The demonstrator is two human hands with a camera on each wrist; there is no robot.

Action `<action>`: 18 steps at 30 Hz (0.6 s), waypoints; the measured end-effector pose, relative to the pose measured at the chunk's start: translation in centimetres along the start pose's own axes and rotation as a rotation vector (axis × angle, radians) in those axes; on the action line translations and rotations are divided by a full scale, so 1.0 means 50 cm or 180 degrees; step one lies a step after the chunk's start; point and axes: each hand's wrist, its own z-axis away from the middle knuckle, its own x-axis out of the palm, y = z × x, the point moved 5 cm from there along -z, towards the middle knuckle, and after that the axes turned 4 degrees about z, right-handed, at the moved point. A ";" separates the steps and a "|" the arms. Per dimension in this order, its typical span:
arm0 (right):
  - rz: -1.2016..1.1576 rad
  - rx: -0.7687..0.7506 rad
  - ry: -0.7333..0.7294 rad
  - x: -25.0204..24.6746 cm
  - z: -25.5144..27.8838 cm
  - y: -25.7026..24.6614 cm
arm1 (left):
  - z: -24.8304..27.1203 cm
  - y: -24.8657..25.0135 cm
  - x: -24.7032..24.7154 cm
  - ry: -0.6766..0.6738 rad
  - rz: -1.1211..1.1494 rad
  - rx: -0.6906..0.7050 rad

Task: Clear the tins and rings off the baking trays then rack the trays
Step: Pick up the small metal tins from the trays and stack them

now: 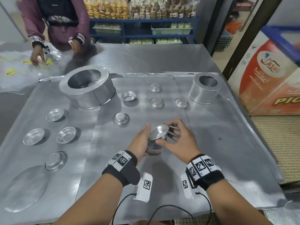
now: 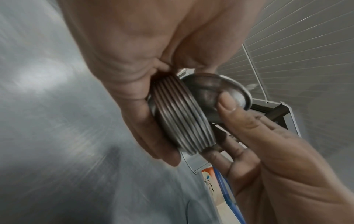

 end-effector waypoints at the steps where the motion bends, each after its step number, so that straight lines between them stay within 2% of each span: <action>1: -0.0014 -0.0020 -0.0037 0.010 0.006 0.000 | 0.005 0.001 -0.003 -0.0023 -0.0035 0.0004; 8: -0.0170 0.0031 -0.0294 0.050 0.035 0.013 | 0.034 0.003 -0.040 0.0103 -0.0032 0.0069; 14: -0.0064 0.0150 -0.0494 0.070 0.048 0.033 | 0.046 -0.001 -0.068 -0.0016 -0.0237 0.0169; 18: -0.0092 0.0719 -0.0206 0.086 0.033 0.050 | 0.054 -0.014 -0.082 -0.0074 -0.0522 0.0185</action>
